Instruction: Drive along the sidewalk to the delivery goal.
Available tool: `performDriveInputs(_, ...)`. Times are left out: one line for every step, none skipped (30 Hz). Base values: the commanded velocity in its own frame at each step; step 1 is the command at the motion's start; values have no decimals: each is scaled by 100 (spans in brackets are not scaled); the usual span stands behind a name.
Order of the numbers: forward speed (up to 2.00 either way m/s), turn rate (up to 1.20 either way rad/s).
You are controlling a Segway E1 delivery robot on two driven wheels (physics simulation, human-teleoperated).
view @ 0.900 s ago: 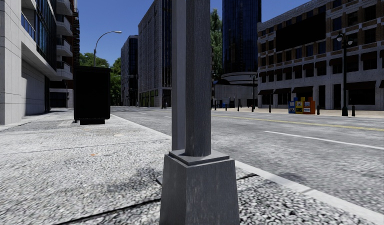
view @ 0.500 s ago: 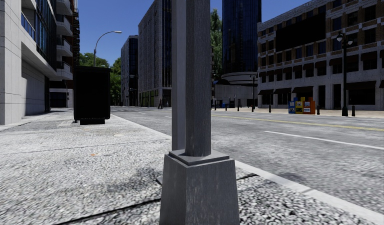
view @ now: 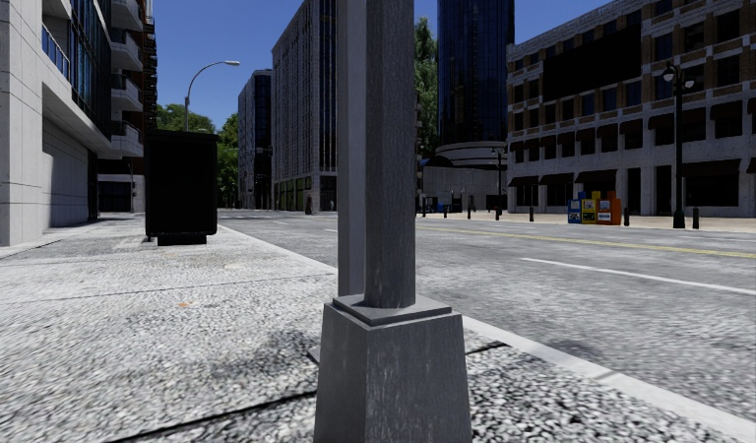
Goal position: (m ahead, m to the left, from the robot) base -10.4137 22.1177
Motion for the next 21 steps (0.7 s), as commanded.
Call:
performDriveInputs(0,0)
performDriveInputs(0,0)
performDriveInputs(0,0)
performDriveInputs(0,14)
performDriveInputs(0,14)
performDriveInputs(-19,31)
performDriveInputs(-36,39)
performDriveInputs(-41,42)
performDriveInputs(-41,42)
performDriveInputs(-42,43)
performDriveInputs(-42,43)
performDriveInputs(-43,44)
performDriveInputs(-43,44)
performDriveInputs(-43,44)
performDriveInputs(-43,44)
performDriveInputs(-43,44)
performDriveInputs(-43,44)
performDriveInputs(-44,44)
performDriveInputs(-44,44)
performDriveInputs(-44,44)
performDriveInputs(-44,44)
